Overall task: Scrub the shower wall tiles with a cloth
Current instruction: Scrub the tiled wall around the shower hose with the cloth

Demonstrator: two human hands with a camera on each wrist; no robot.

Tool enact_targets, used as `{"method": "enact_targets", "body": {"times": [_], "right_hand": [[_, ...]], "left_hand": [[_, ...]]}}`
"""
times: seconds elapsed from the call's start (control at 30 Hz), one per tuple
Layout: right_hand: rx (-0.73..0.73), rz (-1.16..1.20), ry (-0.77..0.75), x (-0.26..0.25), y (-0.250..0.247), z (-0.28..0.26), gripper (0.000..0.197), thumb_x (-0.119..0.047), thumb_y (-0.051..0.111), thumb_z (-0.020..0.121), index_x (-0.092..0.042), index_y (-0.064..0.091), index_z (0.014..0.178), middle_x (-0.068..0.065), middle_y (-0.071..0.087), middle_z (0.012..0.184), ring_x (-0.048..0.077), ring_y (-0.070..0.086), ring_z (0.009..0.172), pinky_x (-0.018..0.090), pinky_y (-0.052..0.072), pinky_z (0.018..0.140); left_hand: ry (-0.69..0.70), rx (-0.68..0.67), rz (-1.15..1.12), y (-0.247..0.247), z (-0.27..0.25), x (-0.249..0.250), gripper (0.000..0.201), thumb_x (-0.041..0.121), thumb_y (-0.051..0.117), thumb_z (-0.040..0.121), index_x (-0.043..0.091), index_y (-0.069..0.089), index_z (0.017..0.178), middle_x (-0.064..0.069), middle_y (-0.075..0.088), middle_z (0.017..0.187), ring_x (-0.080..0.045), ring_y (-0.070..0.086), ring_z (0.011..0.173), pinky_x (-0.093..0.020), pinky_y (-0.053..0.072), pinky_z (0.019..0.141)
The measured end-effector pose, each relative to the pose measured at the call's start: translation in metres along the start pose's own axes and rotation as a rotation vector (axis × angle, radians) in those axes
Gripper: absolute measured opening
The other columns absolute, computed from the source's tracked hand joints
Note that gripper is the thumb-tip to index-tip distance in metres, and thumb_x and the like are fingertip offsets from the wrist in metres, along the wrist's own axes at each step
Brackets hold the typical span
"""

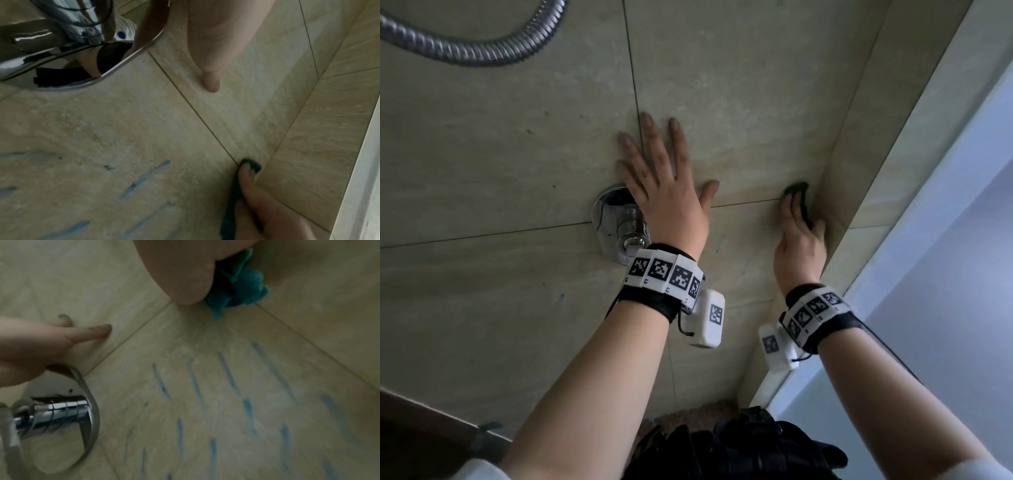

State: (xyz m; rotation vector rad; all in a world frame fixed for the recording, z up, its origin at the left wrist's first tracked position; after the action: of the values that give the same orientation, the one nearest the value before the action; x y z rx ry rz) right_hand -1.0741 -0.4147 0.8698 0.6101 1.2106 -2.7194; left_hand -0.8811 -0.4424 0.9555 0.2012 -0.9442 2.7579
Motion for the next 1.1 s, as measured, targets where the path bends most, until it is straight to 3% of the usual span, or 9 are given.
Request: {"method": "enact_targets", "body": {"times": [0.23,0.37,0.53,0.63,0.83,0.87,0.97,1.03,1.1], "right_hand": [[-0.193,0.091,0.085,0.023,0.026,-0.039,0.073,0.014,0.040,0.082,-0.020,0.037,0.146,-0.005,0.035,0.152,0.036,0.041,0.115,0.037,0.039,0.095],[-0.009,0.117,-0.048,0.004,0.003,-0.011,0.074,0.018,0.038,0.077,-0.015,0.044,0.142,-0.002,0.040,0.148,0.037,0.052,0.098,0.027,0.032,0.086],[0.072,0.092,-0.050,-0.004,-0.014,0.014,0.073,0.013,0.036,0.082,-0.019,0.035,0.147,-0.007,0.036,0.151,0.038,0.047,0.107,0.033,0.039,0.086],[-0.032,0.085,0.019,0.010,0.009,-0.011,0.071,0.013,0.037,0.084,-0.018,0.034,0.148,-0.003,0.038,0.151,0.041,0.044,0.110,0.039,0.045,0.081],[-0.358,0.030,0.029,0.033,0.037,-0.050,0.072,0.011,0.040,0.084,-0.021,0.033,0.148,-0.005,0.031,0.153,0.038,0.041,0.117,0.042,0.045,0.094],[-0.324,0.041,-0.006,0.029,0.032,-0.049,0.073,0.013,0.041,0.082,-0.020,0.036,0.147,-0.005,0.035,0.152,0.037,0.044,0.111,0.043,0.046,0.092],[-0.015,0.118,-0.303,-0.001,0.007,-0.040,0.071,0.017,0.044,0.073,-0.012,0.052,0.138,0.001,0.050,0.141,0.029,0.044,0.092,0.038,0.049,0.079],[0.119,0.116,-0.470,-0.022,0.000,-0.031,0.068,0.017,0.047,0.073,-0.011,0.054,0.135,0.002,0.053,0.139,0.027,0.044,0.095,0.037,0.046,0.078],[0.152,0.104,-0.549,-0.038,0.002,-0.025,0.066,0.014,0.048,0.075,-0.012,0.054,0.135,0.002,0.052,0.139,0.027,0.044,0.097,0.037,0.045,0.077]], "left_hand": [[-0.010,0.007,0.023,0.000,0.000,0.001,0.097,0.061,0.061,0.080,0.010,0.018,0.152,-0.024,0.020,0.155,-0.051,0.018,0.140,-0.060,0.019,0.113],[-0.008,0.010,0.013,-0.001,0.001,0.001,0.097,0.060,0.061,0.081,0.010,0.018,0.152,-0.024,0.019,0.155,-0.050,0.017,0.140,-0.060,0.019,0.113],[-0.010,-0.003,0.011,-0.001,0.000,0.001,0.097,0.060,0.061,0.081,0.010,0.019,0.152,-0.024,0.019,0.156,-0.050,0.016,0.141,-0.060,0.018,0.113],[-0.008,-0.015,0.009,-0.001,0.000,0.000,0.096,0.061,0.060,0.081,0.011,0.018,0.152,-0.022,0.018,0.156,-0.049,0.015,0.141,-0.059,0.017,0.114],[0.018,-0.027,-0.024,-0.004,-0.001,-0.007,0.092,0.057,0.061,0.082,0.016,0.018,0.153,-0.018,0.017,0.158,-0.044,0.014,0.144,-0.053,0.013,0.115],[0.028,-0.021,-0.034,-0.005,-0.002,-0.009,0.091,0.055,0.062,0.082,0.016,0.019,0.153,-0.017,0.017,0.158,-0.043,0.014,0.144,-0.052,0.013,0.116],[0.053,0.003,-0.050,-0.008,-0.003,-0.015,0.089,0.051,0.063,0.083,0.016,0.020,0.153,-0.016,0.019,0.158,-0.041,0.016,0.144,-0.048,0.016,0.117],[0.052,0.013,-0.038,-0.010,-0.005,-0.018,0.089,0.052,0.063,0.083,0.016,0.021,0.152,-0.017,0.020,0.157,-0.040,0.017,0.144,-0.047,0.017,0.117],[0.046,0.012,-0.009,-0.011,-0.005,-0.022,0.090,0.055,0.062,0.083,0.015,0.021,0.152,-0.018,0.020,0.157,-0.039,0.017,0.144,-0.048,0.016,0.117]]}}
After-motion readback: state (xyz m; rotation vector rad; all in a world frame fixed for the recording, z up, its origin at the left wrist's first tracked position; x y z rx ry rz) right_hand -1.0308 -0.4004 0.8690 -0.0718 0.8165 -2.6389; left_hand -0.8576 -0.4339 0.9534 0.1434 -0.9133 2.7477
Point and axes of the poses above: each hand's wrist, its own z-axis towards the middle knuckle, its own y-axis out of the palm, x = y × z, the point moved 5 cm from there along z, towards the middle knuckle
